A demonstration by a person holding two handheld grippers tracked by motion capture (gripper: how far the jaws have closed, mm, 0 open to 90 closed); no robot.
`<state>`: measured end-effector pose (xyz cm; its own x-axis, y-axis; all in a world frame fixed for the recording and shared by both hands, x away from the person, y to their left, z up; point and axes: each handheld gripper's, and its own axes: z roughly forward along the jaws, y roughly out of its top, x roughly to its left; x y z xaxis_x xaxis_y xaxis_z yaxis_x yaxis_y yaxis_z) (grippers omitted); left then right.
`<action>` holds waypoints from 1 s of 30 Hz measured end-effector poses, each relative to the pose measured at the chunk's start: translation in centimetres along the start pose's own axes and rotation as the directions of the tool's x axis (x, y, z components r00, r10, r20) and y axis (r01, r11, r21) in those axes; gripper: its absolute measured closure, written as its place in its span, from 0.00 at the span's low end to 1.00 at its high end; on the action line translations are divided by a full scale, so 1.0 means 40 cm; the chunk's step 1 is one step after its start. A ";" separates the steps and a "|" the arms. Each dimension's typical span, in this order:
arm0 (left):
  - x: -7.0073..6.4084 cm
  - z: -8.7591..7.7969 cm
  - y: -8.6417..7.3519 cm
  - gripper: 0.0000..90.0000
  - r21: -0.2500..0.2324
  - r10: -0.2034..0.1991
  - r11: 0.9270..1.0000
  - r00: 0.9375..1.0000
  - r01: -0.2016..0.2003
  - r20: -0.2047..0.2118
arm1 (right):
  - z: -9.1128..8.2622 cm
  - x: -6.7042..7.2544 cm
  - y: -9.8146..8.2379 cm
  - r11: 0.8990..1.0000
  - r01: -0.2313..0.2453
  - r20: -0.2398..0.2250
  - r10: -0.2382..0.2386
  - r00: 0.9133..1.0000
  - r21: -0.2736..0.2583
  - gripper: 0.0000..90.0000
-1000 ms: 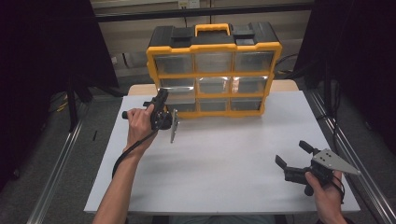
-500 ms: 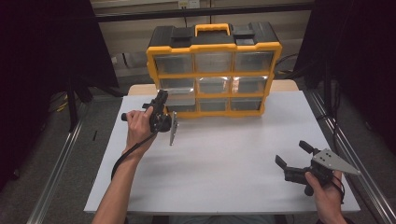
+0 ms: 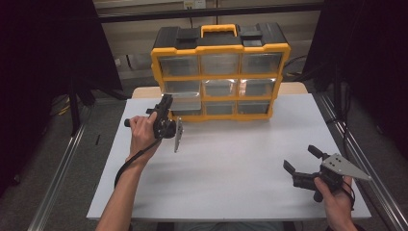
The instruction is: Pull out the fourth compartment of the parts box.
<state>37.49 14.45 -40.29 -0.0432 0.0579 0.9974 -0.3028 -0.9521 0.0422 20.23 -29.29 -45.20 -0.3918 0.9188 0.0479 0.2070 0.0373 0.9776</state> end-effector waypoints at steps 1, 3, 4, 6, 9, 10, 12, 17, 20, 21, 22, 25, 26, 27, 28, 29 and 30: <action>0.000 -0.001 0.000 0.90 -0.002 0.004 1.000 1.000 -0.004 -0.001 | 0.000 0.000 0.000 1.000 0.002 0.000 -0.002 1.000 -0.001 0.00; 0.000 -0.003 0.001 0.90 -0.002 0.012 1.000 1.000 -0.012 0.004 | 0.000 0.000 0.000 1.000 0.005 0.001 -0.005 1.000 0.000 0.00; -0.002 0.000 0.000 0.90 -0.020 0.007 1.000 1.000 -0.007 -0.008 | 0.000 0.000 0.000 1.000 0.004 0.001 -0.004 1.000 -0.001 0.00; 0.000 -0.005 0.002 0.90 -0.005 0.012 1.000 1.000 -0.012 0.002 | 0.001 0.001 0.000 1.000 0.003 -0.002 -0.003 1.000 -0.002 0.00; -0.001 -0.009 0.001 0.90 -0.007 0.004 1.000 1.000 -0.004 -0.002 | 0.000 0.000 0.000 1.000 0.000 -0.001 0.000 1.000 0.000 0.00; 0.002 -0.010 0.001 0.90 -0.011 0.020 1.000 1.000 -0.020 -0.006 | 0.000 0.000 0.000 1.000 0.002 0.000 -0.002 1.000 -0.001 0.00; 0.000 -0.014 0.001 0.90 0.000 0.023 1.000 1.000 -0.023 0.001 | 0.000 0.000 0.000 1.000 0.000 -0.003 0.000 1.000 0.000 0.00; -0.002 -0.016 0.001 0.90 -0.004 0.015 1.000 1.000 -0.015 0.002 | 0.001 0.001 0.000 1.000 0.004 -0.002 -0.004 1.000 -0.003 0.00; -0.001 -0.020 0.001 0.90 -0.009 0.020 1.000 1.000 -0.020 -0.005 | 0.001 0.001 0.000 1.000 0.004 0.000 -0.004 1.000 -0.002 0.00; 0.000 -0.021 0.001 0.90 -0.015 0.023 1.000 1.000 -0.023 -0.010 | 0.001 0.001 0.000 1.000 0.001 -0.002 -0.001 1.000 -0.003 0.00; 0.001 -0.022 0.001 0.90 -0.015 0.026 1.000 1.000 -0.026 -0.009 | 0.001 0.001 0.000 1.000 0.004 -0.002 -0.004 1.000 -0.003 0.00; 0.001 -0.026 0.003 0.90 -0.005 0.029 1.000 0.999 -0.029 -0.015 | 0.001 0.000 0.000 1.000 0.004 0.000 -0.004 1.000 -0.003 0.00; 0.001 -0.026 0.003 0.90 -0.007 0.027 1.000 1.000 -0.027 -0.015 | 0.001 0.000 0.000 1.000 0.005 -0.006 -0.005 1.000 0.000 0.00; -0.001 -0.026 0.002 0.90 -0.010 0.013 1.000 1.000 -0.013 -0.005 | 0.001 0.001 0.000 1.000 0.004 0.001 -0.004 1.000 -0.002 0.00; -0.001 -0.026 0.003 0.90 -0.012 0.017 1.000 1.000 -0.017 -0.002 | 0.000 0.001 0.000 1.000 0.001 -0.002 -0.001 1.000 -0.001 0.00; -0.001 -0.027 0.003 0.90 -0.014 0.017 1.000 1.000 -0.017 -0.002 | 0.000 0.001 0.000 1.000 0.001 -0.001 -0.001 1.000 -0.001 0.00; 0.000 -0.028 0.003 0.90 -0.013 0.017 1.000 1.000 -0.017 -0.001 | 0.000 0.001 0.000 1.000 0.006 0.000 -0.006 1.000 -0.001 0.00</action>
<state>36.40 14.67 -40.37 -0.0492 0.0421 0.9979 -0.3148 -0.9489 0.0245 20.21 -29.27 -45.18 -0.3931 0.9185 0.0425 0.2038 0.0419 0.9781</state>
